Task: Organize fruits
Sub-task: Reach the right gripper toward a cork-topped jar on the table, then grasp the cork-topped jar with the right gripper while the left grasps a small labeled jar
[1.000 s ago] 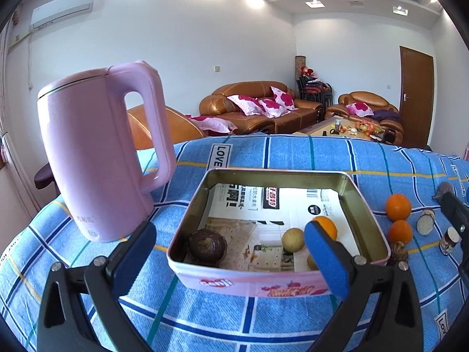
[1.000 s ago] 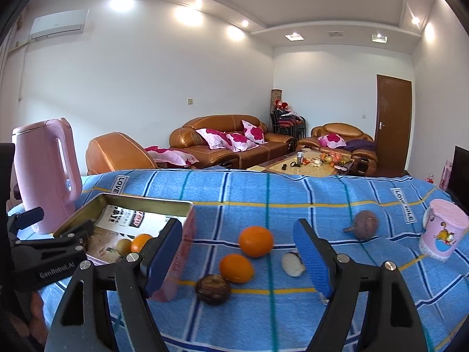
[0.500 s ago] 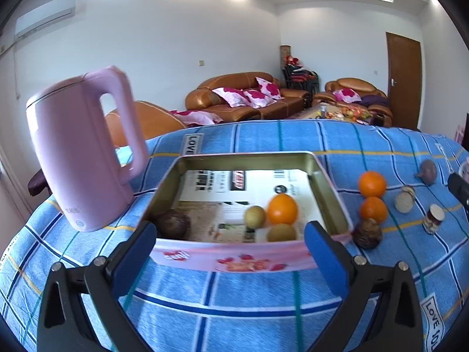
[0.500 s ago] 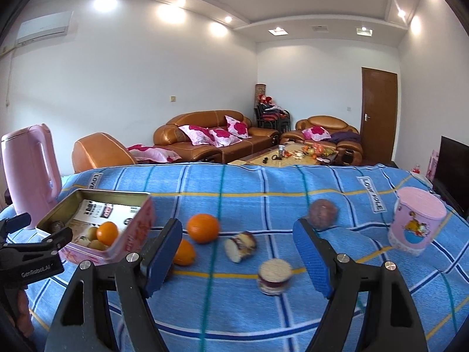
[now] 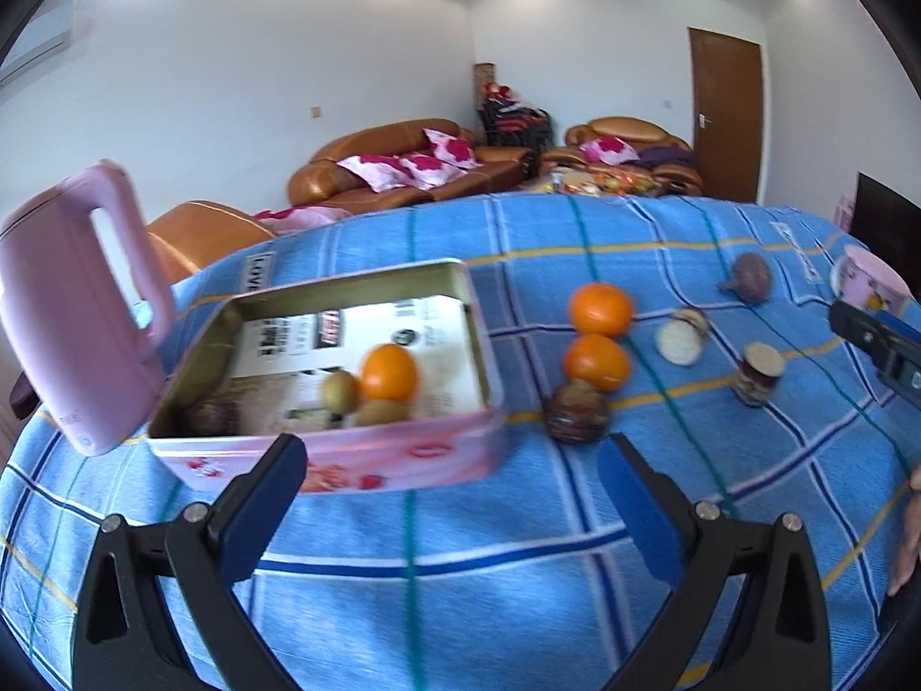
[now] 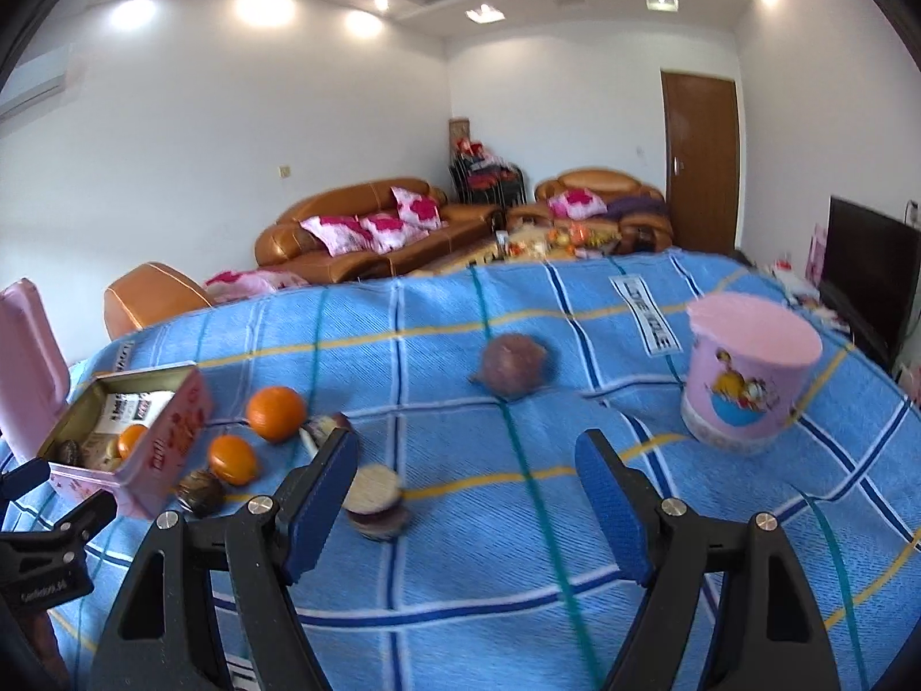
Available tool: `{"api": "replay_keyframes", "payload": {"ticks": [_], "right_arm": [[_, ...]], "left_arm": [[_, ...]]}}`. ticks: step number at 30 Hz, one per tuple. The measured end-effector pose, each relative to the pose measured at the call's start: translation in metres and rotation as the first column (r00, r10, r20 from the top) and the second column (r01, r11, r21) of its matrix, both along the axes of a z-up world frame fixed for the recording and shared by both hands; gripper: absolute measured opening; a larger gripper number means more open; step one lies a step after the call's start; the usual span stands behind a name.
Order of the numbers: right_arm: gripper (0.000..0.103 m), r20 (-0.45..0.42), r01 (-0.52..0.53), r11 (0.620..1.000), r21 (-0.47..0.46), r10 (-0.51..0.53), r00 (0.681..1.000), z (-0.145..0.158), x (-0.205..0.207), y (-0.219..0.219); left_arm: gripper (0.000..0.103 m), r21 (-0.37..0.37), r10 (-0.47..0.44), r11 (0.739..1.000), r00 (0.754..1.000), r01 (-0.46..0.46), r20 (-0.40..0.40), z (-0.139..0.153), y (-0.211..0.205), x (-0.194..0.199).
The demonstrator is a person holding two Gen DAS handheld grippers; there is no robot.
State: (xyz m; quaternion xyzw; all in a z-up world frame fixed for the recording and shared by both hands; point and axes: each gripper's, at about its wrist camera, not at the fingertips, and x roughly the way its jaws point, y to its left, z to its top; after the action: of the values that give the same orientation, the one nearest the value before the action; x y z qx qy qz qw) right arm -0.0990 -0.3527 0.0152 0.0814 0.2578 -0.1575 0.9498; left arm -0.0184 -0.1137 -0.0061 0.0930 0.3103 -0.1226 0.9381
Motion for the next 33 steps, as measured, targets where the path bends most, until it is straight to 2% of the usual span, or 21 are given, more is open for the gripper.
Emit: {"api": "replay_keyframes", "payload": {"ticks": [3,7,10,14,17,19,20,22,24,27,31,33], "right_arm": [[0.079,-0.045,-0.015,0.999,0.039,0.017,0.999,-0.006,0.004,-0.013],[0.079,-0.107,-0.137,0.988,0.065,0.144,0.984,-0.012,0.019,-0.004],[0.079,-0.153,-0.234,0.967,0.097,0.247,0.957,-0.015,0.038,0.01],[0.078,-0.21,-0.294,0.954,0.05,0.298,0.931,-0.022,0.06,0.026],[0.055,-0.276,-0.298,0.954,0.038,0.297,0.914,-0.032,0.072,0.029],[0.053,-0.307,-0.299,0.949,0.1,0.316,0.898,-0.042,0.077,0.023],[0.049,-0.302,-0.299,0.946,0.128,0.324,0.896,-0.043,0.078,0.018],[0.045,-0.28,-0.302,0.939,0.165,0.339,0.898,-0.042,0.075,0.011],[0.037,-0.279,-0.307,0.938,0.162,0.342,0.897,-0.042,0.073,0.008],[0.037,-0.268,-0.244,0.958,0.149,0.277,0.923,-0.038,0.069,-0.005],[0.037,-0.165,-0.147,0.982,0.115,0.165,0.972,-0.019,0.053,-0.029],[0.037,-0.103,-0.098,0.987,0.128,0.112,0.988,-0.008,0.045,-0.043]], "left_arm": [[0.103,0.01,-0.041,0.999,0.999,0.042,-0.027,-0.003,-0.015,-0.003],[0.103,0.02,-0.07,0.997,0.997,0.071,-0.04,-0.004,-0.032,-0.006],[0.103,0.023,-0.073,0.997,0.996,0.074,-0.045,-0.003,-0.039,-0.005],[0.103,0.027,-0.07,0.997,0.997,0.071,-0.042,0.0,-0.042,-0.002],[0.103,0.029,-0.073,0.997,0.996,0.074,-0.043,0.002,-0.046,0.002],[0.103,0.035,-0.073,0.997,0.996,0.075,-0.042,0.003,-0.05,0.005],[0.103,0.036,-0.073,0.997,0.996,0.075,-0.042,0.003,-0.052,0.007],[0.103,0.035,-0.076,0.996,0.996,0.077,-0.043,0.005,-0.058,0.01],[0.103,0.026,-0.079,0.996,0.996,0.08,-0.05,0.005,-0.064,0.013],[0.1,0.016,-0.097,0.995,0.993,0.098,-0.061,0.005,-0.075,0.018],[0.09,0.006,-0.15,0.989,0.986,0.151,-0.068,0.006,-0.098,0.026],[0.081,-0.012,-0.18,0.984,0.98,0.18,-0.083,0.007,-0.109,0.033]]}}
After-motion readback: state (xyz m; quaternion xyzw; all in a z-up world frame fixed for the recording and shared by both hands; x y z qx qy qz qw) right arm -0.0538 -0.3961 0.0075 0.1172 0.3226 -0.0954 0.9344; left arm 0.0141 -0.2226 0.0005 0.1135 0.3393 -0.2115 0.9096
